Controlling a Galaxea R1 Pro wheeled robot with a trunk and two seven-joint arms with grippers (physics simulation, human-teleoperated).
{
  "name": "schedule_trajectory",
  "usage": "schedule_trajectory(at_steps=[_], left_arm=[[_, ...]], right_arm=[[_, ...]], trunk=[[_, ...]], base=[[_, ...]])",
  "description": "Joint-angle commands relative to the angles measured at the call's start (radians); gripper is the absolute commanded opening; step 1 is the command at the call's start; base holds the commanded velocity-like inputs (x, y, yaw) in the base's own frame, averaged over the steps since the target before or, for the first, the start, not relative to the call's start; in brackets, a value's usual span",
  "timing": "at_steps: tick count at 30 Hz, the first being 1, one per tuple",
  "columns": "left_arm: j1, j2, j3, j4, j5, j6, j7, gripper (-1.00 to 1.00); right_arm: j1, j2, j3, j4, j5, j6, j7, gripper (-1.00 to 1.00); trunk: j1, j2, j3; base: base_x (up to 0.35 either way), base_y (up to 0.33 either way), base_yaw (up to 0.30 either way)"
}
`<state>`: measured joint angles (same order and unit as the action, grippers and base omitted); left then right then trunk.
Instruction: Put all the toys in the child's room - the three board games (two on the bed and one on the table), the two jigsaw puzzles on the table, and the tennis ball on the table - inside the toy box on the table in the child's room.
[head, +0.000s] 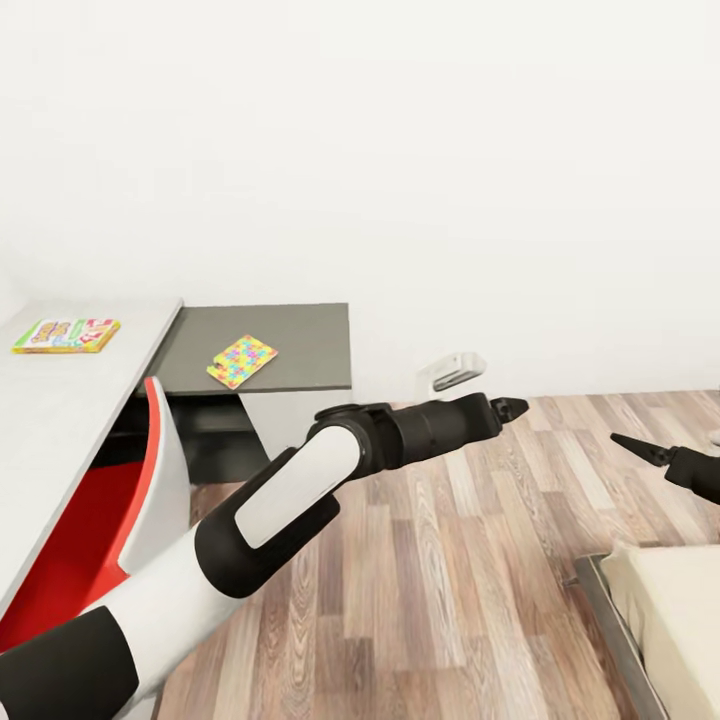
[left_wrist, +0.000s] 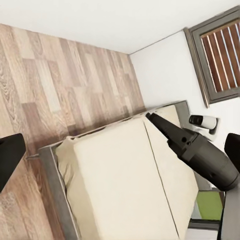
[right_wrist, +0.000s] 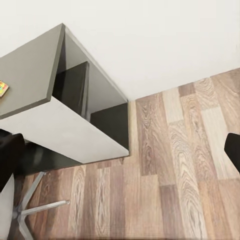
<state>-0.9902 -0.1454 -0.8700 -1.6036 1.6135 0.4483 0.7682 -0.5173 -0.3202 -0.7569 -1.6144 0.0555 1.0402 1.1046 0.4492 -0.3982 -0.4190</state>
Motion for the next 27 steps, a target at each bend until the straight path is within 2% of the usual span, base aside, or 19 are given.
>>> schedule_trajectory(at_steps=[1, 7, 9, 10, 13, 17, 19, 20, 23, 24, 27], left_arm=[[-0.001, 0.000, 0.000, -0.001, 0.006, 0.001, 0.007, 1.00], [0.001, 0.009, 0.001, -0.001, 0.006, 0.001, 0.006, 1.00], [0.002, 0.015, 0.001, -0.001, 0.005, 0.001, 0.006, 1.00], [0.002, 0.015, 0.001, -0.001, 0.005, 0.001, 0.006, 1.00], [0.005, 0.031, 0.003, -0.001, 0.006, 0.001, 0.006, 1.00], [0.009, 0.046, 0.012, -0.001, 0.006, 0.000, 0.006, 1.00], [0.019, 0.066, 0.030, -0.001, 0.006, 0.000, 0.005, 1.00], [0.019, 0.066, 0.030, -0.001, 0.006, 0.000, 0.005, 1.00], [0.049, 0.107, 0.073, -0.002, 0.006, 0.002, 0.003, 1.00], [0.049, 0.107, 0.073, -0.002, 0.006, 0.002, 0.003, 1.00], [0.086, 0.163, 0.133, -0.002, 0.006, 0.005, -0.001, 1.00]], right_arm=[[-0.001, 0.000, -0.001, -0.001, 0.006, 0.007, 0.007, 1.00], [0.002, 0.009, 0.046, 0.000, 0.007, 0.007, 0.008, 1.00], [0.003, 0.015, 0.076, 0.000, 0.007, 0.007, 0.007, 1.00], [0.003, 0.015, 0.076, 0.000, 0.007, 0.007, 0.007, 1.00], [0.004, 0.020, 0.120, 0.001, 0.009, 0.007, -0.004, 1.00], [0.004, 0.023, 0.145, 0.001, 0.009, 0.007, -0.022, 1.00], [0.005, 0.028, 0.166, 0.002, 0.009, 0.007, -0.044, 1.00], [0.005, 0.028, 0.166, 0.002, 0.009, 0.007, -0.044, 1.00], [0.005, 0.043, 0.197, 0.002, 0.009, 0.007, -0.077, 1.00], [0.005, 0.043, 0.197, 0.002, 0.009, 0.007, -0.077, 1.00], [0.005, 0.055, 0.216, 0.002, 0.010, 0.007, -0.095, 1.00]], trunk=[[0.001, -0.002, -0.001], [0.001, -0.002, -0.001], [0.001, -0.002, -0.001], [0.001, -0.002, -0.001], [0.001, -0.002, -0.001], [0.001, -0.002, -0.001], [0.001, -0.002, -0.001], [0.001, -0.002, -0.001], [0.001, -0.002, 0.000], [0.001, -0.002, 0.000], [0.001, -0.002, 0.000]], base=[[0.147, 0.073, -0.074], [0.198, 0.123, -0.042], [0.237, 0.148, -0.022], [0.242, 0.151, -0.019], [0.256, 0.159, -0.013], [0.266, 0.166, -0.008], [0.272, 0.171, -0.005], [0.273, 0.172, -0.004], [0.276, 0.175, -0.003], [0.277, 0.176, -0.002], [0.279, 0.177, -0.001]])
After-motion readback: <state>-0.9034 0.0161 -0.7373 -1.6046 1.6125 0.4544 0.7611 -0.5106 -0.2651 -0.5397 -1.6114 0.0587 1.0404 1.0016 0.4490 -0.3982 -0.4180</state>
